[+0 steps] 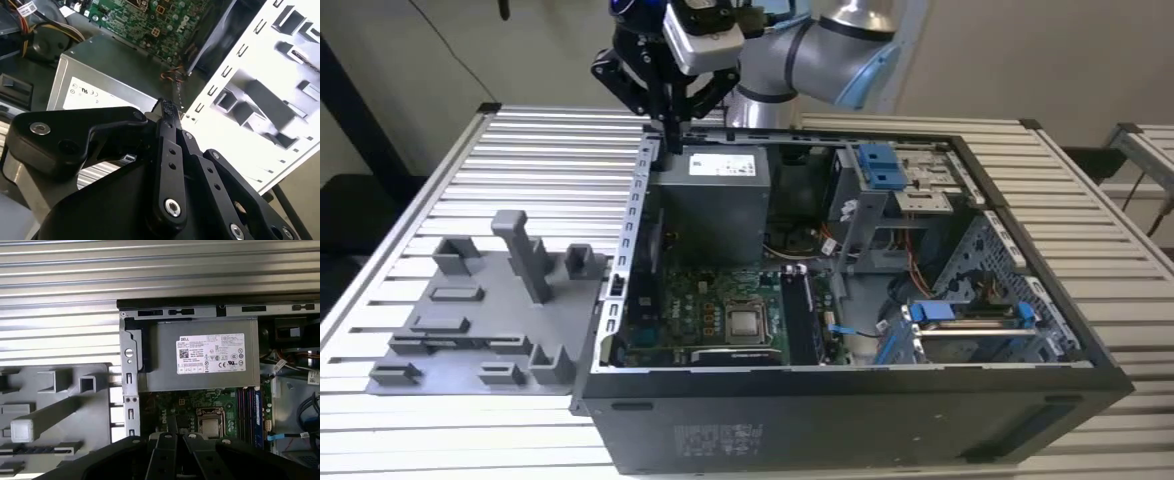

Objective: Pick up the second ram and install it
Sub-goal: 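Reach for the second ram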

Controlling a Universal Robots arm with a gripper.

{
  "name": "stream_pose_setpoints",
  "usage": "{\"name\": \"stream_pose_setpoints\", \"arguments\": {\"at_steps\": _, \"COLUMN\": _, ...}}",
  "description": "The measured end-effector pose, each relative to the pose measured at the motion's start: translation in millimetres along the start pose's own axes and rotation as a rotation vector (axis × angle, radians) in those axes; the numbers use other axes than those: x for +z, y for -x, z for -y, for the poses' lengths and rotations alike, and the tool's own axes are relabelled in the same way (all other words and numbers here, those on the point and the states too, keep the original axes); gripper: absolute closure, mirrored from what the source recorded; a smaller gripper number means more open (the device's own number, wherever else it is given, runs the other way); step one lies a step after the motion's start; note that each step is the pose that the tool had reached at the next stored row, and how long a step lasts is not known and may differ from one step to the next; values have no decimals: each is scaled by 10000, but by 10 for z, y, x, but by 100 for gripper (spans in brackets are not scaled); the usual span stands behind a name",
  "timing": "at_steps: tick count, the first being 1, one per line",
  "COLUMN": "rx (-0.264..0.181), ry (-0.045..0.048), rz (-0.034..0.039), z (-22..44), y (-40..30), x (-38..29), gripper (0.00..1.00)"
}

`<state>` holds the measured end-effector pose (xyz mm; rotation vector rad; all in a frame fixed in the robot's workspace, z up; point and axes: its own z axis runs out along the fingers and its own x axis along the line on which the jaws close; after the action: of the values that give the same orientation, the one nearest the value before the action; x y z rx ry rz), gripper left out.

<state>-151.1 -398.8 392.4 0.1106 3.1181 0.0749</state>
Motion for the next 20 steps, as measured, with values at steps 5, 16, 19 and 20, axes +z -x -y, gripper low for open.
{"name": "stream_pose_setpoints", "arguments": {"at_steps": 5, "rx": -1, "ry": 0, "rz": 0, "z": 7, "y": -103, "x": -1, "gripper": 89}}
{"name": "stream_pose_setpoints", "arguments": {"at_steps": 16, "rx": -1, "ry": 0, "rz": 0, "z": 24, "y": -336, "x": -5, "gripper": 89}}
{"name": "stream_pose_setpoints", "arguments": {"at_steps": 19, "rx": -1, "ry": 1, "rz": 0, "z": 28, "y": -391, "x": -6, "gripper": 89}}
{"name": "stream_pose_setpoints", "arguments": {"at_steps": 20, "rx": -1, "ry": 0, "rz": 0, "z": 29, "y": -407, "x": -6, "gripper": 89}}
